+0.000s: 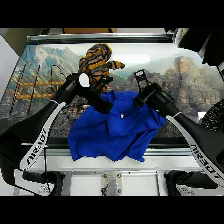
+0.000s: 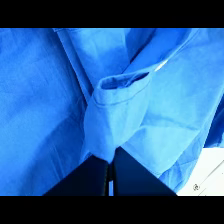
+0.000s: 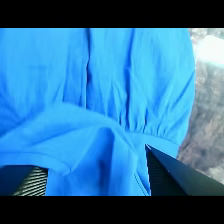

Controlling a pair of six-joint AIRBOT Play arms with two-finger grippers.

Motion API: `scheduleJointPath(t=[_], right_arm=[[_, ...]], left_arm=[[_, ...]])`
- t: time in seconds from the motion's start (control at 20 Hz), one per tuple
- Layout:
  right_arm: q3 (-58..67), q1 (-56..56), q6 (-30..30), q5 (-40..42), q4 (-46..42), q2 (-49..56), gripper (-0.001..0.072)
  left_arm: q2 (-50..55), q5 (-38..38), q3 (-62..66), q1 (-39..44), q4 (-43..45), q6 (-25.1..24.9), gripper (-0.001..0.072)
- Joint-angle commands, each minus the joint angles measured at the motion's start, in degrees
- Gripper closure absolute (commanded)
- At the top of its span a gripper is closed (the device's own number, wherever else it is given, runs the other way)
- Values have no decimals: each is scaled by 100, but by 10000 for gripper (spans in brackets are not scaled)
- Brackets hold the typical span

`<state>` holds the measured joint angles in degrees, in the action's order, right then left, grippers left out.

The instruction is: Fold the clothes and pants, and hang the long-sleeved shirts on hangers.

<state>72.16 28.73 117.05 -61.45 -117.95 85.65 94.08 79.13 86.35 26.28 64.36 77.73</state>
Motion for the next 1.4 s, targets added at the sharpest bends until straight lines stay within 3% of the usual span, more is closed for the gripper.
scheduleJointPath(t=[0.0,0.05,0.15,0.2,0.25,0.45,0.6,0.75,0.8,0.85,0.9,1.05,1.25,1.35], right_arm=[[-2,20,448,234,-144,103,93],[-4,7,442,232,-151,120,168],[-4,-61,428,262,-170,164,517],[-2,-96,426,273,-197,166,634],[-2,-136,426,221,-264,129,702],[-33,-210,105,-713,-170,-625,702],[-385,-133,-175,-1469,625,-1674,702],[-964,-81,-66,-1591,1617,-2625,702],[-1067,-68,7,-1591,1766,-2809,702],[-1106,-59,66,-1598,1797,-2935,702],[-1106,-55,66,-1593,1792,-3003,702],[-1106,-55,85,-1596,1775,-3025,702],[-1106,26,170,-1591,1773,-3025,702],[-1106,144,170,-1545,1775,-3027,703]], left_arm=[[4,31,7,4,-2,4,695],[4,42,7,4,-2,4,695],[4,61,7,4,-4,13,695],[2,122,7,4,9,20,695],[2,199,7,4,31,17,695],[-160,372,4,-223,258,42,695],[-369,295,4,-299,256,157,695],[-365,212,7,-131,348,304,694],[-354,90,9,-74,444,494,626],[-354,-7,15,-63,516,688,282],[-352,-28,68,-68,514,942,99],[-356,79,413,-9,511,1657,88],[-326,-343,603,527,562,2114,88],[-201,-557,608,903,1073,2275,88]])
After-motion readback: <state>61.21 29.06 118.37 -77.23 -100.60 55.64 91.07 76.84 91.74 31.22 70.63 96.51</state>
